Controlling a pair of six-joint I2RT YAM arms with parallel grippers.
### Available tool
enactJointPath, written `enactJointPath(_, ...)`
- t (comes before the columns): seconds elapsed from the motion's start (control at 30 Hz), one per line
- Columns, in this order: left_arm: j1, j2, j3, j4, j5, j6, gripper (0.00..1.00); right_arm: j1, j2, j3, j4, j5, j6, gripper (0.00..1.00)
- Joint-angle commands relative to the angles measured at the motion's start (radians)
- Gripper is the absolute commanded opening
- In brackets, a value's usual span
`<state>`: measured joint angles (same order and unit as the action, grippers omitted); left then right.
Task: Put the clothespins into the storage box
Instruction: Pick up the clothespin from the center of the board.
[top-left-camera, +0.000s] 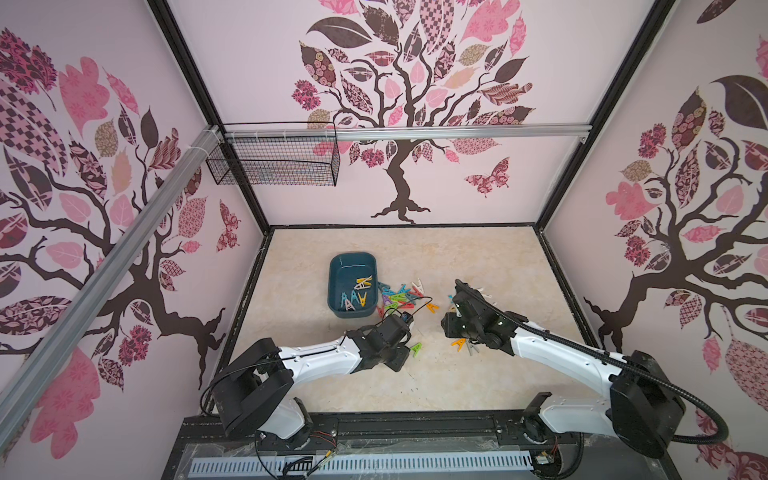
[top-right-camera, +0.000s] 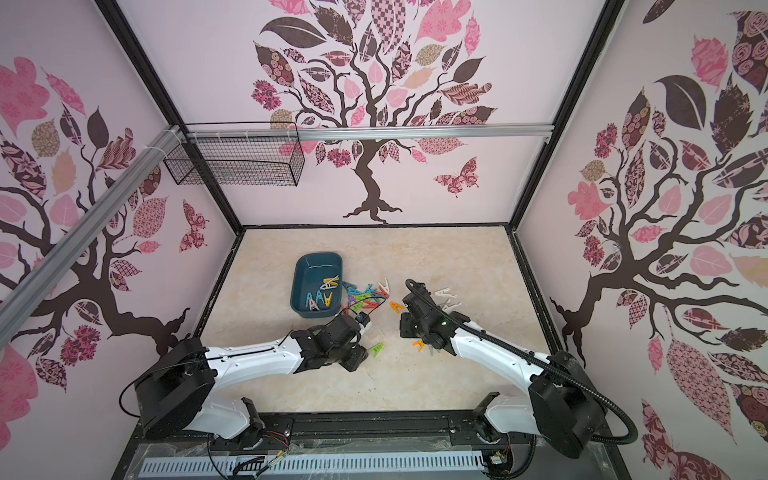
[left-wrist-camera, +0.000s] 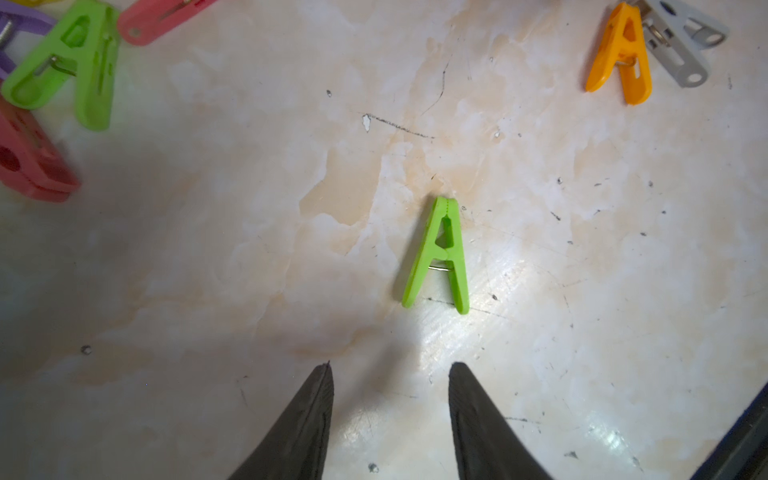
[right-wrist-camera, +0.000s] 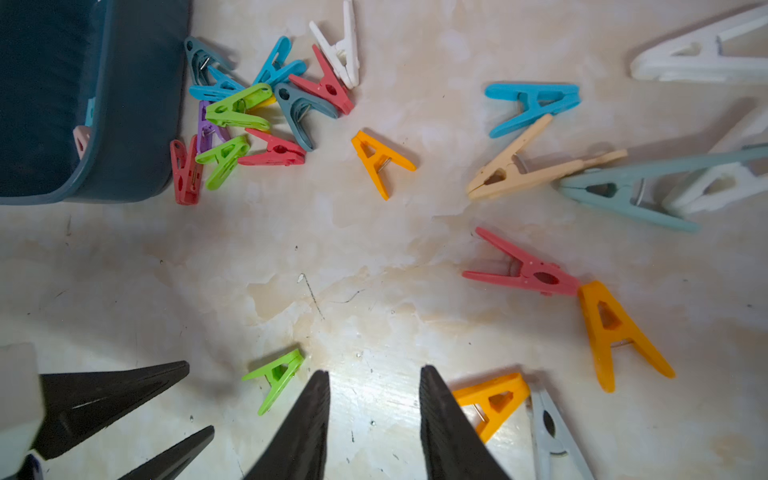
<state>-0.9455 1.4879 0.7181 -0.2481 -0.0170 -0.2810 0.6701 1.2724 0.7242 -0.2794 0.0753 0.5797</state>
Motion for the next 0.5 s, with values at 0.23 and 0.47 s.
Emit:
enactJointPath(0.23,-0.020,0.117,0.101,0.039,0.012,0.057,0.37,-0.022,-0.054,-0.021,-0.017,0.014,-0.001,0.40)
enactJointPath(0.47,-0.033,0.161,0.126,0.032,0.013,0.067,0.23,-0.023,-0.056,-0.026,-0.016,0.015,0.006,0.40)
